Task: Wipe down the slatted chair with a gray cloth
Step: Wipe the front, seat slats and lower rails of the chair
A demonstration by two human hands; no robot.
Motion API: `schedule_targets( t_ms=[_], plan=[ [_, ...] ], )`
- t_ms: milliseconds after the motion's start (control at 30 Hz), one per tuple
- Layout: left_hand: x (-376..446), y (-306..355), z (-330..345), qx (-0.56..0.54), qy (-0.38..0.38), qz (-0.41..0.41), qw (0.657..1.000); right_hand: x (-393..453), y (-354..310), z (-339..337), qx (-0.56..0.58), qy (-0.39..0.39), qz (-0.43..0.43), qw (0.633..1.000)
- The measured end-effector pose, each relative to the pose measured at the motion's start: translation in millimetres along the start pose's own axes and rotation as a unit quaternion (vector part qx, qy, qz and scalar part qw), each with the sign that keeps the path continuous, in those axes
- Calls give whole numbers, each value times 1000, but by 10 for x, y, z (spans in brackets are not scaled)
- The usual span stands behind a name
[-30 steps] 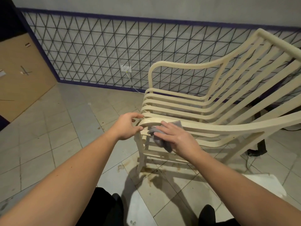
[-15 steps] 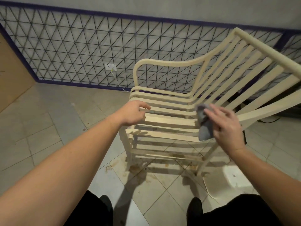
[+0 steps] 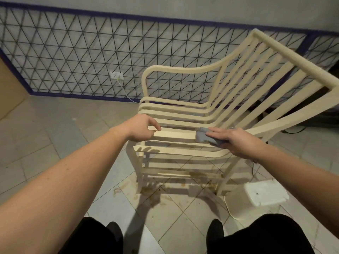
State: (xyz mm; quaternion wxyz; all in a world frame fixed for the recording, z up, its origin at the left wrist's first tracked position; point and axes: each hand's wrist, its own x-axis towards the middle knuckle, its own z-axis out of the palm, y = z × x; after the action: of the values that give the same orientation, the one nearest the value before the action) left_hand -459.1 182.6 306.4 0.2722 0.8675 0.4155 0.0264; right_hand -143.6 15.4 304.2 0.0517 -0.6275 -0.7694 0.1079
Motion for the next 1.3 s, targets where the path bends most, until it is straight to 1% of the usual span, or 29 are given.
schedule_targets(
  t_ms=[67, 167, 233, 300, 367, 433, 467, 533, 633, 733, 767, 833, 933, 1000, 1133, 1267, 1300],
  plan=[
    [-1, -16, -14, -1, -18, -9, 1000, 130, -28, 18, -8, 11, -19, 1000],
    [-16, -64, -56, -22, -12, -25, 999, 393, -241, 92, -13, 35, -59, 998],
    [-43, -107, -116, -42, 3, -43, 998, 563, -477, 261, 0, 53, -56, 997],
    [-81, -156, -186, -56, 22, -54, 997, 738, -763, 459, 11, 47, -41, 998],
    [-122, -208, -238, -65, 34, -58, 996, 909, -1024, 525, 22, -6, -37, 999],
    [-157, -244, -265, -65, 34, -56, 996, 1009, -1140, 424, 29, -100, -27, 994],
    [-173, -252, -271, -61, 30, -53, 996, 1032, -1116, 357, 27, -130, -33, 991],
    [-193, -256, -261, -57, 22, -43, 997, 995, -1022, 201, 34, -147, -60, 987],
    [-197, -241, -202, -45, 15, -29, 998, 862, -728, 81, 85, -116, -61, 988],
    [-186, -203, -104, -13, 7, -7, 1000, 785, -443, 118, -4, -40, -25, 999],
    [-184, -181, -78, 0, 5, 1, 1000, 763, -414, 154, -14, -21, -9, 1000],
    [-176, -131, -41, 33, 12, 15, 999, 775, -476, 253, -4, -4, 6, 1000],
    [-167, -88, 2, 71, 42, 20, 996, 929, -860, 373, 71, -8, -25, 997],
    [-168, -70, 33, 84, 63, 25, 994, 1081, -1087, 442, 78, 4, -28, 997],
    [-167, -62, 73, 105, 73, 29, 991, 1202, -1133, 553, -38, 49, -17, 998],
    [-145, -101, 73, 127, 70, 29, 989, 953, -858, 538, -85, 72, -3, 994],
    [-141, -104, 74, 130, 69, 30, 989, 860, -750, 525, -98, 67, 4, 993]
  ],
)
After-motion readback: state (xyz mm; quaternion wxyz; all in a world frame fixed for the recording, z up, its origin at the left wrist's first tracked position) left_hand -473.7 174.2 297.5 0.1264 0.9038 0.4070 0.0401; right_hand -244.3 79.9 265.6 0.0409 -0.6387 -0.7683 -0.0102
